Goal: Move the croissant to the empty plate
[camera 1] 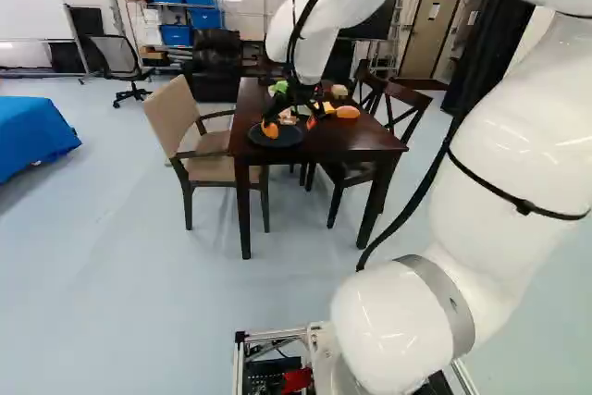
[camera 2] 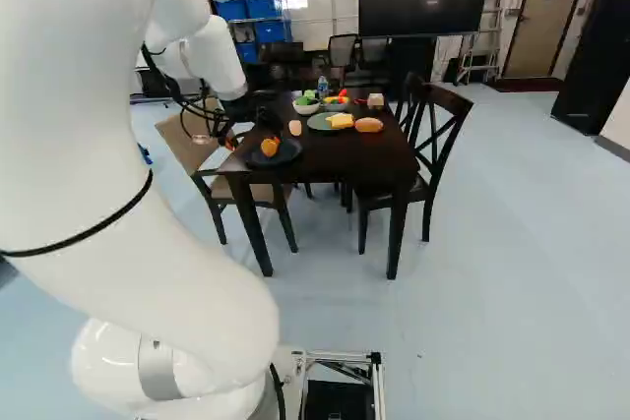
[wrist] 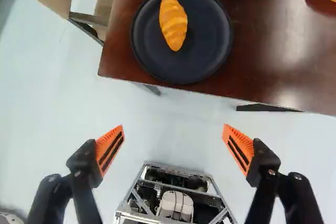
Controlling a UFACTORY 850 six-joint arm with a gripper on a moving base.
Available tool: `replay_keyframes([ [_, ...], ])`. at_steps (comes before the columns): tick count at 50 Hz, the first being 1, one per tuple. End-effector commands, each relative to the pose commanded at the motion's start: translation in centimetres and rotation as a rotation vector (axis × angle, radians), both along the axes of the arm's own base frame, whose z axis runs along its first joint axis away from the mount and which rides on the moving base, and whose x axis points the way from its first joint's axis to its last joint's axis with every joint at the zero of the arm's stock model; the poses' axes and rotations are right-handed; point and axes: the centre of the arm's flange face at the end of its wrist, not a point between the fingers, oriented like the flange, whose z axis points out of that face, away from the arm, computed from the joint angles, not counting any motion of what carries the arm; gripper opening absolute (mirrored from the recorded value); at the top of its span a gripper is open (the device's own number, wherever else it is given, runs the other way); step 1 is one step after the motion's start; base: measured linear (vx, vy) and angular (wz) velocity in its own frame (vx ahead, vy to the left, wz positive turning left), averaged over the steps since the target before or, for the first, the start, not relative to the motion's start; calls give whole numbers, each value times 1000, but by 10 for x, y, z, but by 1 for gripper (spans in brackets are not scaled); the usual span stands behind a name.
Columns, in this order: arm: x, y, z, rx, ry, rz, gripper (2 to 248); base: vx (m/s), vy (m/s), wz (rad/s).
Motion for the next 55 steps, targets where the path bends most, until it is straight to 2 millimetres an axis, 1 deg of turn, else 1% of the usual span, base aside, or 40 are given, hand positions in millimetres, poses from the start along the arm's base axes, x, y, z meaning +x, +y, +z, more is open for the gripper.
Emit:
replay_keyframes([
  [22, -26, -23, -43, 25, -157, -40, 247, 0, 0, 0],
  [39, -55, -42, -78, 42, -293, -74, 247, 0, 0, 0],
  [55, -84, -56, -104, 53, -407, -102, 247, 0, 0, 0],
])
